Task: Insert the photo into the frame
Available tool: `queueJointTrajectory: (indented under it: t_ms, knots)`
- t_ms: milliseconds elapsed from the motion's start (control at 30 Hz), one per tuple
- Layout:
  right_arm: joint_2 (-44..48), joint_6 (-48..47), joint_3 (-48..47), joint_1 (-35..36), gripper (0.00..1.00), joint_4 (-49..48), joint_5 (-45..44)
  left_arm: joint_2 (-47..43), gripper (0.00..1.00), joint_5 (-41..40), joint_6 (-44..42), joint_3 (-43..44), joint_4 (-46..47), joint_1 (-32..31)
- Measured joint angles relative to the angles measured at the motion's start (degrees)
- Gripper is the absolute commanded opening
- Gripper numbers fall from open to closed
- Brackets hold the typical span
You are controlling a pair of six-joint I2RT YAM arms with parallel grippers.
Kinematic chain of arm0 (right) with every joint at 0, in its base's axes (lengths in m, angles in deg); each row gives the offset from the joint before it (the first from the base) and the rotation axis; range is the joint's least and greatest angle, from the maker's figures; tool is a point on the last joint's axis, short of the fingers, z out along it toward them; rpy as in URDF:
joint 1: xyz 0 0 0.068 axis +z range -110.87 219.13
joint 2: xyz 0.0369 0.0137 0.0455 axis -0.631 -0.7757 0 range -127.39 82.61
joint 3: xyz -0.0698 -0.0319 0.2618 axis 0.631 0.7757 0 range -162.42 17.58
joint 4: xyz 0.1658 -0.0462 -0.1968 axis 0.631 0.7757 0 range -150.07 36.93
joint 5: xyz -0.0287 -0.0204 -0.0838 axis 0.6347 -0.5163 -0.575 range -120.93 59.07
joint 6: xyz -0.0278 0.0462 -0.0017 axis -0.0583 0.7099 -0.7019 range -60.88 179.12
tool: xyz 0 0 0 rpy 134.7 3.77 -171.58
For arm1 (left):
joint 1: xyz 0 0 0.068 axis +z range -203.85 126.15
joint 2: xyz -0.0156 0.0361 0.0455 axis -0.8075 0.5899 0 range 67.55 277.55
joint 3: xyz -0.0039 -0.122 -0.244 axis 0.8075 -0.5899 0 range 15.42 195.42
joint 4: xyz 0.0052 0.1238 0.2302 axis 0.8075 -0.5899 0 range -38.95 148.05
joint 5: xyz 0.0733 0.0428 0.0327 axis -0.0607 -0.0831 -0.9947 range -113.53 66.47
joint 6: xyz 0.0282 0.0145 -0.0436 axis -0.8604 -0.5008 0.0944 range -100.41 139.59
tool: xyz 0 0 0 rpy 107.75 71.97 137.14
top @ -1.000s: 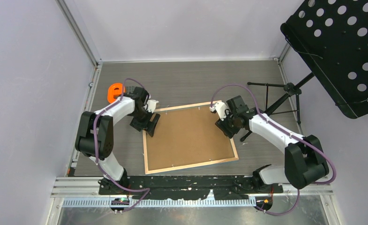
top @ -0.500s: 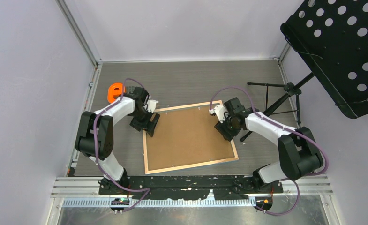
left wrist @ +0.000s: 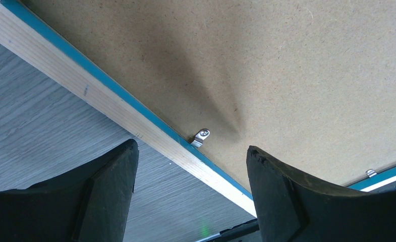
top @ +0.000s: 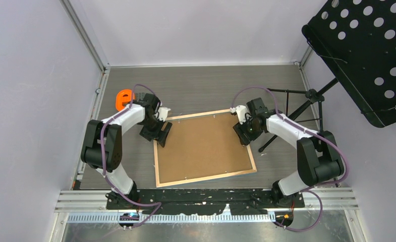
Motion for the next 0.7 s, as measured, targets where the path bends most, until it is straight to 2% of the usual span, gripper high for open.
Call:
queueJointTrajectory:
  t_ms: [700]
  knots:
    - [-2.5, 1.9, -0.5, -0.6, 0.53, 0.4, 2.4, 0.0, 0.77, 0.0, 0.0, 0.0, 0.0, 0.0]
